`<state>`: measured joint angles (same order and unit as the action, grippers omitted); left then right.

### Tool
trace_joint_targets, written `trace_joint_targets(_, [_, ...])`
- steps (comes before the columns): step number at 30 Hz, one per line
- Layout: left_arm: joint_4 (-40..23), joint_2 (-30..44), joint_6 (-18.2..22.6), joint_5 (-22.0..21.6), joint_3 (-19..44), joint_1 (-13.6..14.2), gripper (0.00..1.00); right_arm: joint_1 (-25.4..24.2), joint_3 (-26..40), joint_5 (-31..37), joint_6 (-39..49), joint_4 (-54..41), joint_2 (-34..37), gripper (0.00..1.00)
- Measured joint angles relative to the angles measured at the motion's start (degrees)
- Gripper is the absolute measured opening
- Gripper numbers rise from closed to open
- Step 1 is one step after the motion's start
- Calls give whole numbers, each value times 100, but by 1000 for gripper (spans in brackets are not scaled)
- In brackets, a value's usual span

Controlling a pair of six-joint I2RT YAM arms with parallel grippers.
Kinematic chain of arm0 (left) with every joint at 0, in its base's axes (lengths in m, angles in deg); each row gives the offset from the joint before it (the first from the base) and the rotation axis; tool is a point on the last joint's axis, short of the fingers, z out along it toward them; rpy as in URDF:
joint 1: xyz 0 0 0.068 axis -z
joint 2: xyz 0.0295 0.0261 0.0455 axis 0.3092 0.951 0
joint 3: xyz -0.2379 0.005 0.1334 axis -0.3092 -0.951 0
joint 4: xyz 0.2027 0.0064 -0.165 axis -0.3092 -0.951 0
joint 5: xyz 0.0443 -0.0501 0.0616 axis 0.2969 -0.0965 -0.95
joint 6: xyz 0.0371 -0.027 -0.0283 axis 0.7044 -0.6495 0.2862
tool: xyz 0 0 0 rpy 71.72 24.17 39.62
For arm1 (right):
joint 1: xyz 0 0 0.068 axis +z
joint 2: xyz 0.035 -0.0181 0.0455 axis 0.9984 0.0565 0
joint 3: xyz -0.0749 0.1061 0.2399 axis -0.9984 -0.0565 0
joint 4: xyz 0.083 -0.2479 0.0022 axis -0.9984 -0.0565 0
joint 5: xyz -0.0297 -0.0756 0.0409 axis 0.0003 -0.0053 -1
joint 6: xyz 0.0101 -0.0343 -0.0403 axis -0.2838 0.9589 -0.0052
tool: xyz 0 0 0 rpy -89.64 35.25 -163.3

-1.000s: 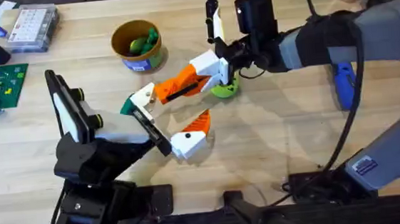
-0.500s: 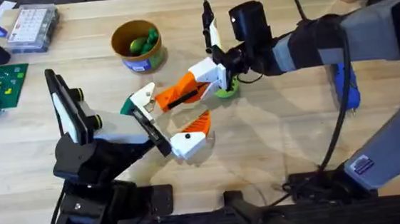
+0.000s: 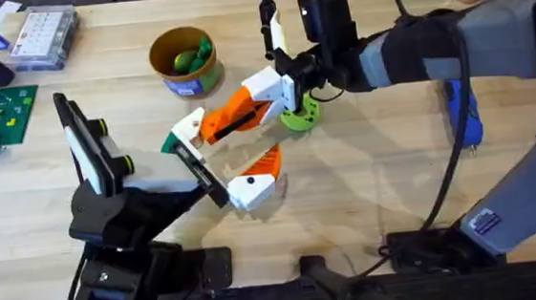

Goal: Pick up the gripper from the table and insert it into the empty holder that is missing its gripper. Then pick up a screw, insert it into the mounting hole, and use the screwdriver to tighten it. Finally, clean up the table by picking up the vegetable and placing it into the bucket.

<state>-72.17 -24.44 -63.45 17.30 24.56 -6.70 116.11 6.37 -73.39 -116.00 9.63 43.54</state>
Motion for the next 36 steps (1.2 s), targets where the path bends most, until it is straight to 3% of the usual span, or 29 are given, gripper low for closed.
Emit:
trace_joint_targets(25, [-210, 1, -158, -141, -4, -62, 991, 383, 786, -65, -46, 66, 920, 19])
trace_joint_targets(36, [-196, 1, -171, -192, -4, -66, 991, 401, 891, -45, -86, 202, 1002, 19])
